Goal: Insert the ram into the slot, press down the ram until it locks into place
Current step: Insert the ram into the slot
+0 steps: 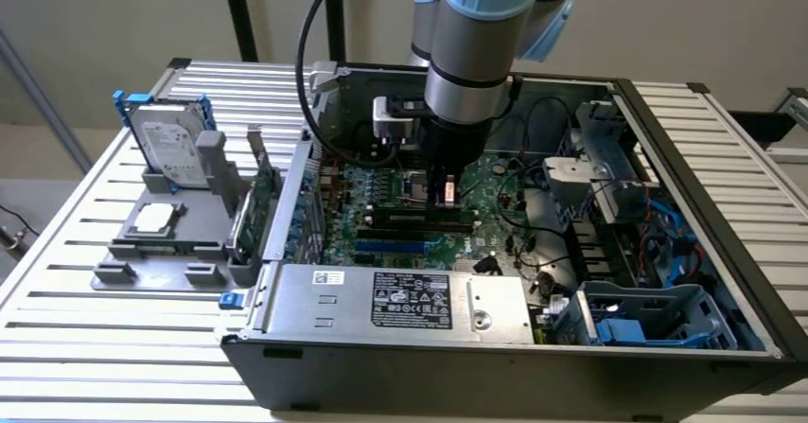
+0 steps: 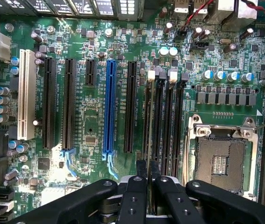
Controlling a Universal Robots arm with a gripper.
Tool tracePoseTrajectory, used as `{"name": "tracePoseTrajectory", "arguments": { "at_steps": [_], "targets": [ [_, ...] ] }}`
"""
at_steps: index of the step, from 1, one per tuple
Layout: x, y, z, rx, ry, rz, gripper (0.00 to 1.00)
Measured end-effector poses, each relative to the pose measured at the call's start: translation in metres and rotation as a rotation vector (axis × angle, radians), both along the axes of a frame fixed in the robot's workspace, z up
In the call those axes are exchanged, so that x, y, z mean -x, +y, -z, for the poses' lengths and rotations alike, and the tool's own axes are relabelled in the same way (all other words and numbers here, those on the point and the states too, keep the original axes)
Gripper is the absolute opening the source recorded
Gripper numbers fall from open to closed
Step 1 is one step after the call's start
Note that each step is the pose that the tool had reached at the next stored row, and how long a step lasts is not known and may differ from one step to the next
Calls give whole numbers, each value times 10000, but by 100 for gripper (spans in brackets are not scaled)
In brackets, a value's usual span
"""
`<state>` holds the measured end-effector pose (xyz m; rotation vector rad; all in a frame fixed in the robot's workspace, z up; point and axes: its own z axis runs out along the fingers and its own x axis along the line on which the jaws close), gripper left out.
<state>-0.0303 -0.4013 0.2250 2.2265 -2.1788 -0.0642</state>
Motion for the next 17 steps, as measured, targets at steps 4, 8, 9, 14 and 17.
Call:
{"name": "tracePoseTrajectory", "arguments": {
  "at_steps": [4, 8, 9, 14, 17],
  "targets": [
    [0, 3, 0, 0, 0, 0, 13],
    [0, 5, 1, -2, -1, -1, 13],
    [0, 5, 0, -2, -1, 0, 13],
    [1, 5, 1, 1, 1, 0, 13],
    [5, 5, 7, -2, -1, 0, 13]
  ]
}}
